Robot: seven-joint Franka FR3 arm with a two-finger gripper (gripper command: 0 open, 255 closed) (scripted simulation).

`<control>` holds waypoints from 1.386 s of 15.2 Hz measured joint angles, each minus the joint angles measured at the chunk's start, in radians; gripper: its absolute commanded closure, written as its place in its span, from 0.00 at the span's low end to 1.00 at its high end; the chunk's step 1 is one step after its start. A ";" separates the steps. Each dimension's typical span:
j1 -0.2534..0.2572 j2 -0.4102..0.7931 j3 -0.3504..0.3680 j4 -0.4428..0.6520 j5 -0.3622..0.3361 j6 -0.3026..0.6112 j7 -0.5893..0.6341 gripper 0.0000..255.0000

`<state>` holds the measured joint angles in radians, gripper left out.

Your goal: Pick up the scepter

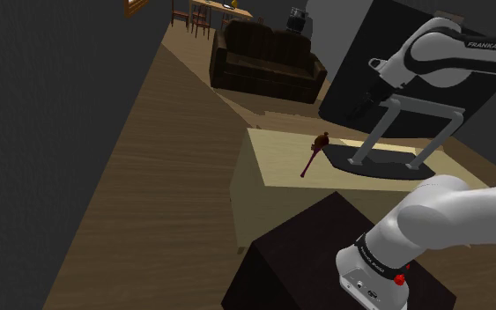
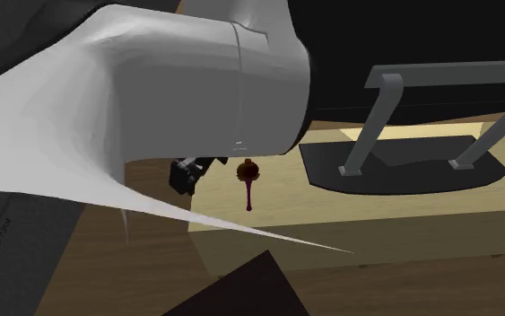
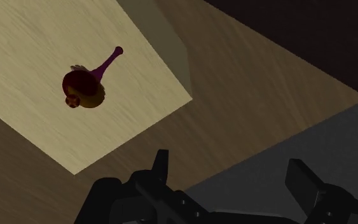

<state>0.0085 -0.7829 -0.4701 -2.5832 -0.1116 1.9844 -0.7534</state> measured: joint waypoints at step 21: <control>0.308 1.158 -0.666 0.419 0.899 0.114 -1.505 0.00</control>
<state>0.3165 0.3749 -1.1361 -2.1641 0.7876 2.0987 -2.2588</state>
